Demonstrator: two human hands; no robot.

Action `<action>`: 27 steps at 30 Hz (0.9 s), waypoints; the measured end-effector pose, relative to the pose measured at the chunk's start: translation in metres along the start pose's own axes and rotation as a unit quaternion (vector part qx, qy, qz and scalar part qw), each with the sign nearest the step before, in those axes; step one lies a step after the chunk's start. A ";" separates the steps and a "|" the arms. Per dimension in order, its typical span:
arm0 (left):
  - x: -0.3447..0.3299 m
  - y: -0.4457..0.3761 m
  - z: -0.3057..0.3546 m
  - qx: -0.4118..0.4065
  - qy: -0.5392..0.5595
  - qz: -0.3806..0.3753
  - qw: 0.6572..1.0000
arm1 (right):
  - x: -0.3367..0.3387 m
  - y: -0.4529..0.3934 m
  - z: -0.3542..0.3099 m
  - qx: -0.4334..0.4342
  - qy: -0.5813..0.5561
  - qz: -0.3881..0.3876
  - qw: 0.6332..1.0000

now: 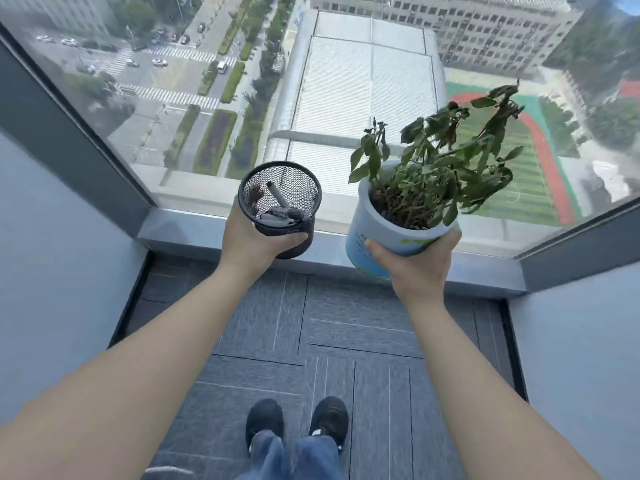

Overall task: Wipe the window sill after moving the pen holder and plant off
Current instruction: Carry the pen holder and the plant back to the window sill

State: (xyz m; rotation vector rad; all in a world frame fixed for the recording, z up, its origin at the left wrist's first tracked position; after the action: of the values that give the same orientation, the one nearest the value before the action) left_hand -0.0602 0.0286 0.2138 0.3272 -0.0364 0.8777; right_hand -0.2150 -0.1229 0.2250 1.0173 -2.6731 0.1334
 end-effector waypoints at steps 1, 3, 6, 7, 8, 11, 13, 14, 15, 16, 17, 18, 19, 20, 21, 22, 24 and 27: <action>-0.007 -0.018 -0.015 0.005 0.002 0.001 1.000 | -0.005 -0.014 0.020 0.000 0.001 -0.001 1.000; -0.023 -0.053 -0.045 0.008 0.004 0.003 1.000 | -0.017 -0.039 0.061 -0.001 -0.002 -0.001 1.000; -0.044 -0.104 -0.098 0.004 0.005 -0.007 1.000 | -0.036 -0.073 0.130 -0.006 0.001 0.005 1.000; -0.051 -0.121 -0.119 0.003 0.006 -0.010 1.000 | -0.042 -0.084 0.156 -0.009 0.003 0.008 1.000; -0.058 -0.138 -0.141 0.002 0.007 -0.014 1.000 | -0.048 -0.094 0.183 -0.011 0.007 0.013 1.000; -0.077 -0.183 -0.207 0.002 0.003 -0.018 1.000 | -0.067 -0.121 0.261 -0.015 0.012 0.020 1.000; -0.089 -0.210 -0.248 -0.003 -0.010 -0.020 1.000 | -0.079 -0.138 0.309 -0.013 0.015 0.022 1.000; -0.093 -0.222 -0.266 -0.005 -0.014 -0.020 1.000 | -0.084 -0.146 0.330 -0.010 0.016 0.023 1.000; -0.098 -0.233 -0.283 -0.010 -0.014 -0.021 1.000 | -0.090 -0.152 0.349 -0.007 0.018 0.024 1.000; -0.103 -0.243 -0.299 -0.013 -0.015 -0.022 1.000 | -0.095 -0.158 0.368 -0.007 0.020 0.025 0.999; -0.108 -0.253 -0.314 -0.018 -0.016 -0.024 0.999 | -0.100 -0.164 0.384 -0.006 0.022 0.026 0.999; -0.112 -0.262 -0.327 -0.021 -0.018 -0.025 0.999 | -0.105 -0.168 0.396 -0.006 0.026 0.028 0.999; -0.116 -0.269 -0.338 -0.022 -0.025 -0.027 0.999 | -0.108 -0.173 0.408 -0.005 0.031 0.031 0.999; -0.120 -0.275 -0.345 -0.023 -0.031 -0.027 0.999 | -0.112 -0.178 0.417 -0.004 0.031 0.033 0.999; -0.123 -0.280 -0.353 -0.024 -0.037 -0.027 0.999 | -0.115 -0.182 0.426 -0.004 0.029 0.033 0.999; -0.126 -0.284 -0.358 -0.024 -0.042 -0.027 0.998 | -0.118 -0.186 0.432 -0.006 0.027 0.034 0.999; -0.129 -0.289 -0.366 -0.026 -0.051 -0.025 0.998 | -0.122 -0.191 0.441 -0.008 0.021 0.034 0.999; -0.128 -0.295 -0.374 -0.016 -0.066 -0.028 0.997 | -0.127 -0.193 0.447 -0.028 0.012 0.019 0.999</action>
State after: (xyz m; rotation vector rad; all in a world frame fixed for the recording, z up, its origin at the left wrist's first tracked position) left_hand 0.0436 -0.1310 -0.2413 0.3544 -0.1622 0.7990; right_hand -0.0960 -0.2683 -0.2417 0.9428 -2.6586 0.0779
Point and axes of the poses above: each hand's wrist, its own y-axis away from the middle knuckle, its own x-axis out of the back of the hand, z = x × y, the point moved 1 cm from there along -y, towards the middle knuckle, and after that the axes turned 12 degrees about -z, right-handed, at the moved point
